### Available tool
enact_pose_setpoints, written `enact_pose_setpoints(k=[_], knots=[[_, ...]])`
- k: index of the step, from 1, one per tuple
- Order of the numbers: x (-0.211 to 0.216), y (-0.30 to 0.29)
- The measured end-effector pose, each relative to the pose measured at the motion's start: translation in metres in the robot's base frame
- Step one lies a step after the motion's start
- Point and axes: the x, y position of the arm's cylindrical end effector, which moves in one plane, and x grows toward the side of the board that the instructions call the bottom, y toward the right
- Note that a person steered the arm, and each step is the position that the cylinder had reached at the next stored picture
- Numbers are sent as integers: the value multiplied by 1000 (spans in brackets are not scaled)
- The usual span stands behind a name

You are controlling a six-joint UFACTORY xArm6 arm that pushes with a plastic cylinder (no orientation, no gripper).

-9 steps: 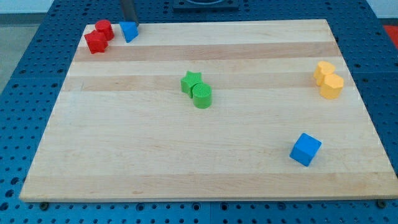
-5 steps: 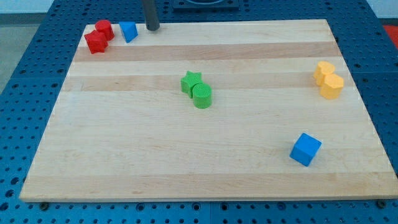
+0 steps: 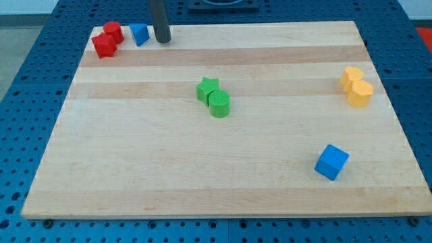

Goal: Place the blue triangle right to the red circle

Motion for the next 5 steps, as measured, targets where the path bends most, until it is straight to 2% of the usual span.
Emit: enact_pose_setpoints(k=[2, 3, 4, 5], knots=[[0, -50], [0, -53], [0, -27], [7, 34]])
